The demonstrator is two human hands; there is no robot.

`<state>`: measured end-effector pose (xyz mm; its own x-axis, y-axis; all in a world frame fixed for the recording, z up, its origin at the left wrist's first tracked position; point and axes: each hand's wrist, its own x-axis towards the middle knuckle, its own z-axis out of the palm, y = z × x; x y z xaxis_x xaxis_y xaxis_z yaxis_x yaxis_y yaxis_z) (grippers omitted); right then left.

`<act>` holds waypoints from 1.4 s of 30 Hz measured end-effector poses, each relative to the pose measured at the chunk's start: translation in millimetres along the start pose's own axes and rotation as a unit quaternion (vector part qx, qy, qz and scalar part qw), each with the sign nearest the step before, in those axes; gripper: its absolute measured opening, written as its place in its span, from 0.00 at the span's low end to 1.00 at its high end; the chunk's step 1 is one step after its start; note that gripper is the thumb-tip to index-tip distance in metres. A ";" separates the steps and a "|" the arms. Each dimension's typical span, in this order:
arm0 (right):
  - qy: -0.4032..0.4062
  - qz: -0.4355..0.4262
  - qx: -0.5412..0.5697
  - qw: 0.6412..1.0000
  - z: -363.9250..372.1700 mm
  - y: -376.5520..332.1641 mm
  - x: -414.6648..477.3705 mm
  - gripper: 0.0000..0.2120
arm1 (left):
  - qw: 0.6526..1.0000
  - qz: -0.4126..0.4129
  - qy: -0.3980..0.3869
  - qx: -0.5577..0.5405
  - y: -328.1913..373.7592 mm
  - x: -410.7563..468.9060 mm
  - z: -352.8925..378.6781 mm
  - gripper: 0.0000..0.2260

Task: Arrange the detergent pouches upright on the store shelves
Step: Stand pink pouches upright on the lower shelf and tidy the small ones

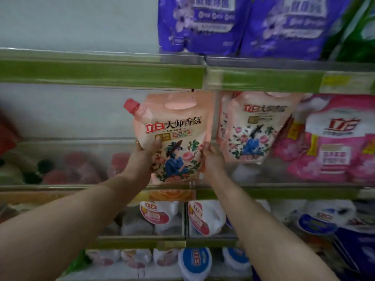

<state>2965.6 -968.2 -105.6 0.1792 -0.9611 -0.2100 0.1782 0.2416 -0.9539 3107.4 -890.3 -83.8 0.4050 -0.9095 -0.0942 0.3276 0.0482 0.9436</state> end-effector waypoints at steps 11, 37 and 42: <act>0.133 -0.014 0.017 0.991 -141.9 -28.2 19.3 0.15 | 0.998 -0.020 -0.054 0.020 -46.2 -11.1 145.1 0.19; 0.072 -0.053 -0.105 0.991 -234.0 -58.8 60.8 0.18 | 0.989 -0.058 0.099 0.092 -69.7 27.1 253.0 0.23; 0.001 -0.007 -0.273 0.962 -249.2 -63.7 44.3 0.20 | 0.991 -0.032 0.125 0.043 -81.4 15.6 254.9 0.31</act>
<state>2721.1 -1059.5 -107.6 0.1777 -0.9644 -0.1960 -0.3548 0.1230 -0.9268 2869.5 -1013.7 -81.2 0.5883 -0.7779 -0.2210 0.2897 -0.0524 0.9557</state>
